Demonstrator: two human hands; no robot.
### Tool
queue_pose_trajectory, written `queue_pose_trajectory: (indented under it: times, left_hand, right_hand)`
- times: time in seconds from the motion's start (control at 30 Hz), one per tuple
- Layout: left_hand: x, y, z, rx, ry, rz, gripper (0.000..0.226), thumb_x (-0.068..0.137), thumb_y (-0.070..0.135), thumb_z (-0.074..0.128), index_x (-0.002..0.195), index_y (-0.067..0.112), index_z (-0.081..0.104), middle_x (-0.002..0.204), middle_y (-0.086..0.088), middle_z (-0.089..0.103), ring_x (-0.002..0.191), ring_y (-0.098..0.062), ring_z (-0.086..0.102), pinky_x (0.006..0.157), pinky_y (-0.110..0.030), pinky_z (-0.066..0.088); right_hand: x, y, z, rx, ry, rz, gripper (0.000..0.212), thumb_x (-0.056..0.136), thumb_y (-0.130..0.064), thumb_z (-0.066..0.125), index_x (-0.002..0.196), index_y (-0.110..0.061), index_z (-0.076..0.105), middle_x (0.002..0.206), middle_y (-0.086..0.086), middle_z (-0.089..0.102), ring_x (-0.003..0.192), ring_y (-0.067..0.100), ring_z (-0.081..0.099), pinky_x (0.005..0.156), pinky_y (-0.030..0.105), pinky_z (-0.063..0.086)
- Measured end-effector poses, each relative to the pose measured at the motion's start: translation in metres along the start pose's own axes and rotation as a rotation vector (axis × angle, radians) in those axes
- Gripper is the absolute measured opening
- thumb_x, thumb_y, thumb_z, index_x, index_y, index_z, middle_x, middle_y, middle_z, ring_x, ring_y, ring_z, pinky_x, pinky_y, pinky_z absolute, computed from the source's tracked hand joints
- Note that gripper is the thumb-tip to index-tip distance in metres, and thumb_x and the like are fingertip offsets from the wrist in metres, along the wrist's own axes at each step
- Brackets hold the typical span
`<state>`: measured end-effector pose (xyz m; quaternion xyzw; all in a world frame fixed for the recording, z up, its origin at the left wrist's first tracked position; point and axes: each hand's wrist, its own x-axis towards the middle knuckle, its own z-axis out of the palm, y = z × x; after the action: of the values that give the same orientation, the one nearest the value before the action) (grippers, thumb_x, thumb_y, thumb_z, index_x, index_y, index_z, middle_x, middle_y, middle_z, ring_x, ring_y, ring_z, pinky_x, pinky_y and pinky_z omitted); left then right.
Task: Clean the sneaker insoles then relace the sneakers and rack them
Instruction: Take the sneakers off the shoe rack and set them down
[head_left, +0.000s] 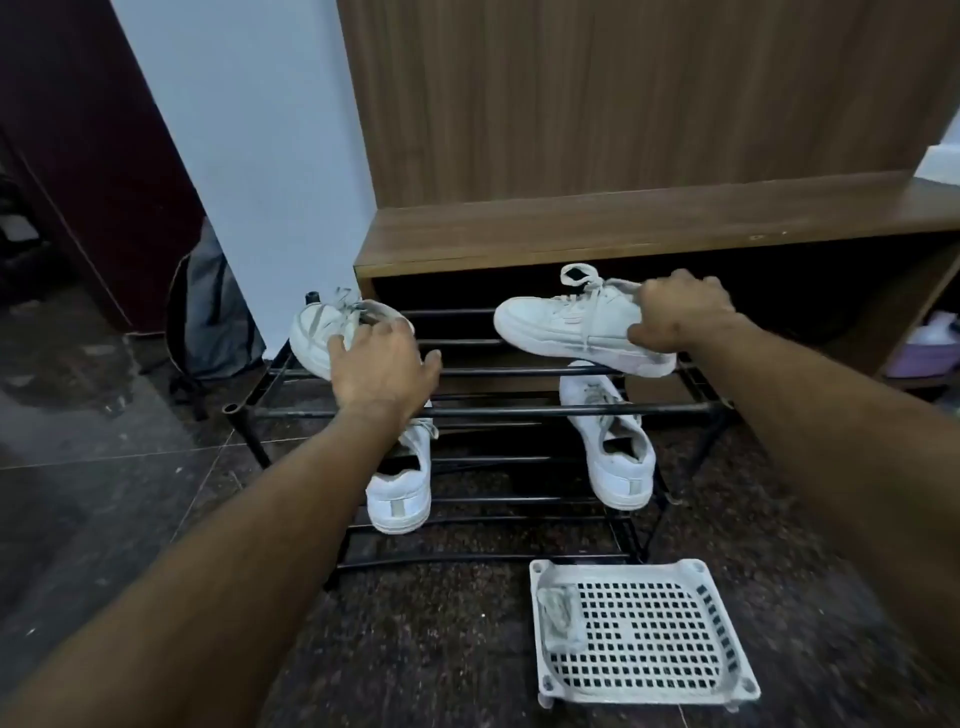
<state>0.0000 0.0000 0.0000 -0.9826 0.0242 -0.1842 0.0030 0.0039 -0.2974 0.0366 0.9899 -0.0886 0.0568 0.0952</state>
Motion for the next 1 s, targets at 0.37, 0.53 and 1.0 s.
queue_pose_trajectory:
  times: [0.37, 0.53, 1.0]
  left_hand:
    - [0.002, -0.031, -0.018, 0.036, -0.042, 0.131, 0.029, 0.091, 0.035, 0.053, 0.11, 0.012, 0.053, 0.107, -0.011, 0.063, 0.1, -0.029, 0.059, 0.085, -0.04, 0.038]
    - [-0.028, -0.039, -0.047, -0.054, 0.079, 0.22, 0.024, 0.09, 0.034, 0.056, 0.079, 0.019, 0.04, 0.085, 0.002, 0.054, 0.095, -0.024, 0.054, 0.076, -0.036, 0.027]
    - [-0.139, -0.075, -0.157, -0.55, -0.27, 0.605, 0.05, 0.066, 0.059, 0.062, 0.07, 0.008, 0.062, 0.063, -0.005, 0.059, 0.058, -0.02, 0.054, 0.054, -0.034, 0.039]
  right_hand:
    - [-0.017, -0.017, -0.011, 0.057, 0.088, -0.194, 0.047, 0.084, -0.033, 0.053, 0.129, -0.02, 0.055, 0.113, 0.012, 0.067, 0.111, 0.027, 0.058, 0.116, 0.046, 0.019]
    - [-0.054, -0.043, -0.045, 0.167, 0.212, -0.259, 0.03, 0.082, -0.03, 0.056, 0.109, -0.018, 0.058, 0.101, 0.011, 0.068, 0.094, 0.03, 0.059, 0.09, 0.036, 0.038]
    - [-0.182, -0.068, -0.155, 0.359, -0.12, -0.402, 0.017, 0.068, -0.032, 0.073, 0.065, -0.017, 0.065, 0.065, -0.001, 0.061, 0.065, 0.018, 0.055, 0.056, 0.027, 0.041]
